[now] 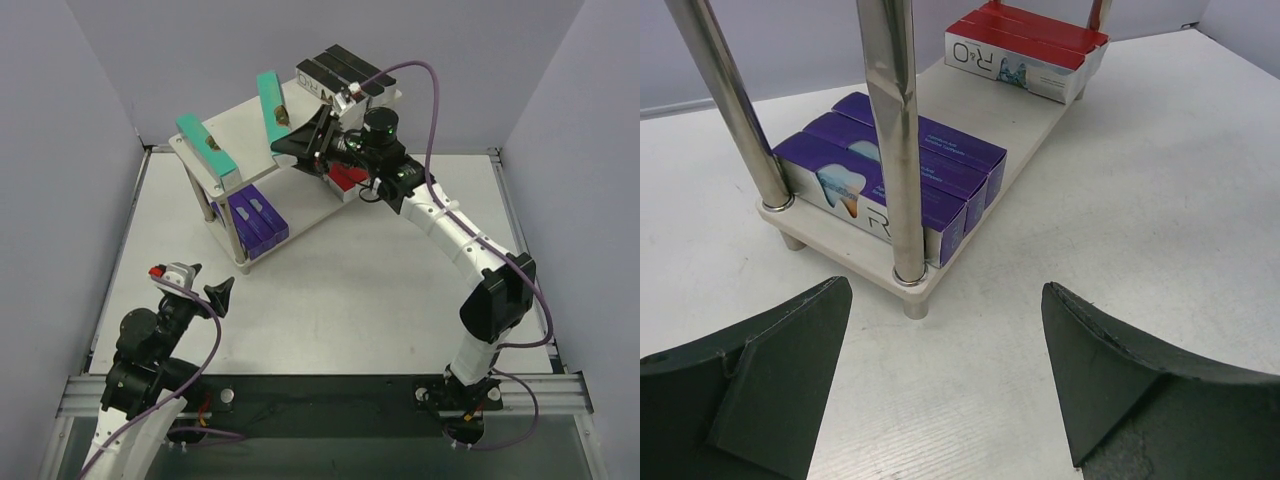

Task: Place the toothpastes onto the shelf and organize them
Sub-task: Place the toothpaste on the shelf.

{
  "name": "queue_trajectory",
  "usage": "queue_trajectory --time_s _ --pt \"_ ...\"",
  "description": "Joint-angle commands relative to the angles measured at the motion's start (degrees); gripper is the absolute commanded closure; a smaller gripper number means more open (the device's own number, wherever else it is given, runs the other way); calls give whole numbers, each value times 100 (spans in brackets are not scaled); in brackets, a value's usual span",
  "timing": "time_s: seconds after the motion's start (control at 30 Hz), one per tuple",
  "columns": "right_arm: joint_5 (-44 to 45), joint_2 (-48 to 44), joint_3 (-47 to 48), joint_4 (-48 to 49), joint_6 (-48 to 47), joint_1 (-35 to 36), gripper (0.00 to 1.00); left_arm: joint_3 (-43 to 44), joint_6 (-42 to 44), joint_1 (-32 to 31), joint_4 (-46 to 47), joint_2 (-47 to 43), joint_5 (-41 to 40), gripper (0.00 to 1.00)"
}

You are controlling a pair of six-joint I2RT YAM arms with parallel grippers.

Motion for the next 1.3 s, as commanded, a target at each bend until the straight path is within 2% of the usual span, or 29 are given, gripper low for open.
queue_trajectory --time_s 0.0,0.2,0.37,0.7,0.93,1.2,1.27 --pt "-29 45 280 905 739 198 60 113 70 26 140 -62 -59 12" --pt "225 -51 -72 940 967 357 58 96 70 35 158 -88 -50 12" --pt "296 -157 -257 774 1029 445 50 104 70 35 166 -71 -24 12" --pt "551 -421 -644 721 1152 515 44 104 70 35 166 -79 11 12" --pt "700 -500 -670 431 968 515 32 96 70 35 166 -97 11 12" --pt "762 -526 -600 228 757 497 25 104 61 35 166 -106 11 12" --pt "762 -544 -591 202 731 506 20 104 61 35 166 -106 20 12"
